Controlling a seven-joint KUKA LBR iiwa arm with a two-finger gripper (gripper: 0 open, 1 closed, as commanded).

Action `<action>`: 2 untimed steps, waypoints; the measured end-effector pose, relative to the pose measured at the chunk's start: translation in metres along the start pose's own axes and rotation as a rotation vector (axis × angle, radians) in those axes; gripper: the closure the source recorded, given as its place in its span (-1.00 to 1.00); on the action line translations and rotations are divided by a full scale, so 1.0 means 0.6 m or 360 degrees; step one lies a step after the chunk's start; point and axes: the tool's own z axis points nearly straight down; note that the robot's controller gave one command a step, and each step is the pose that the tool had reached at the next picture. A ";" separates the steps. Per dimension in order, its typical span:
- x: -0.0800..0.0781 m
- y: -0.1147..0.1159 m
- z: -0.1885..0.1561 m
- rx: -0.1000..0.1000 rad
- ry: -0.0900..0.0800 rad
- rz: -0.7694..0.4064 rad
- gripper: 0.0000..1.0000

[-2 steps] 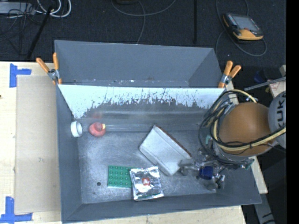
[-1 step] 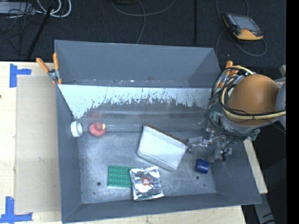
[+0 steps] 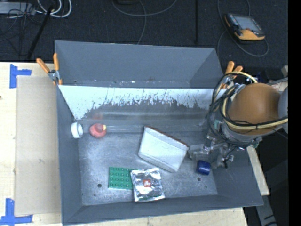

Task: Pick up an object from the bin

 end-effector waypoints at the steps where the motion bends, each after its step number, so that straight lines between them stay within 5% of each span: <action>1: -0.044 0.040 0.008 -0.0021 0.0012 -0.0111 -1.00; 2: -0.017 0.004 0.006 -0.0035 -0.0005 -0.0169 -1.00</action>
Offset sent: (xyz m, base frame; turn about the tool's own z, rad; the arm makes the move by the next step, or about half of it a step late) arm -0.0102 0.0320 -0.0038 -0.0652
